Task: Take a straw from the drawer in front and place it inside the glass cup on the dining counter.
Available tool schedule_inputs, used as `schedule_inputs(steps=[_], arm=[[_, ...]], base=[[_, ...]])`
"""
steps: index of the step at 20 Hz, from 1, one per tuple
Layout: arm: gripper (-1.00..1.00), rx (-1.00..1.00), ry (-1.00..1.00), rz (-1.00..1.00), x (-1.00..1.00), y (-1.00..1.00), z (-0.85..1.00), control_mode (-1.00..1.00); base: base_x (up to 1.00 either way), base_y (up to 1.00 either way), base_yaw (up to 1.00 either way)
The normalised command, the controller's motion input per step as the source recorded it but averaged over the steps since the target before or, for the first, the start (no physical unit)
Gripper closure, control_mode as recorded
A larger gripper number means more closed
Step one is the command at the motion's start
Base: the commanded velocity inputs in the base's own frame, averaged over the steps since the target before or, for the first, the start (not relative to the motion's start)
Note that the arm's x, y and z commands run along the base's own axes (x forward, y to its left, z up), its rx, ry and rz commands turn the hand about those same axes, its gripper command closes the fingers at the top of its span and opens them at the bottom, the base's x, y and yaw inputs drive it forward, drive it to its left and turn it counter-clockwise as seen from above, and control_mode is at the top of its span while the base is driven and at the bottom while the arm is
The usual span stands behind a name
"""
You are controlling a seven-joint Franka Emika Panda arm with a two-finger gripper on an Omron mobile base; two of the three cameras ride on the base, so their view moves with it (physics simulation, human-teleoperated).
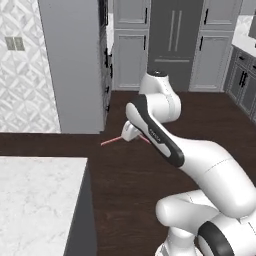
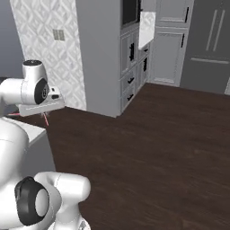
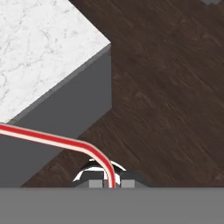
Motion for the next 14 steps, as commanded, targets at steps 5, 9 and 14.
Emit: schedule_inputs(steps=[5,9,14], arm=[[1.00,0.00,0.00,0.00,0.00,0.00,0.00,1.00],[1.00,0.00,0.00,0.00,0.00,0.00,0.00,1.00],[1.00,0.00,0.00,0.00,0.00,0.00,0.00,1.00]], base=[[1.00,-0.33,-0.05],[1.00,-0.41,-0.02],[1.00,-0.42,0.00]])
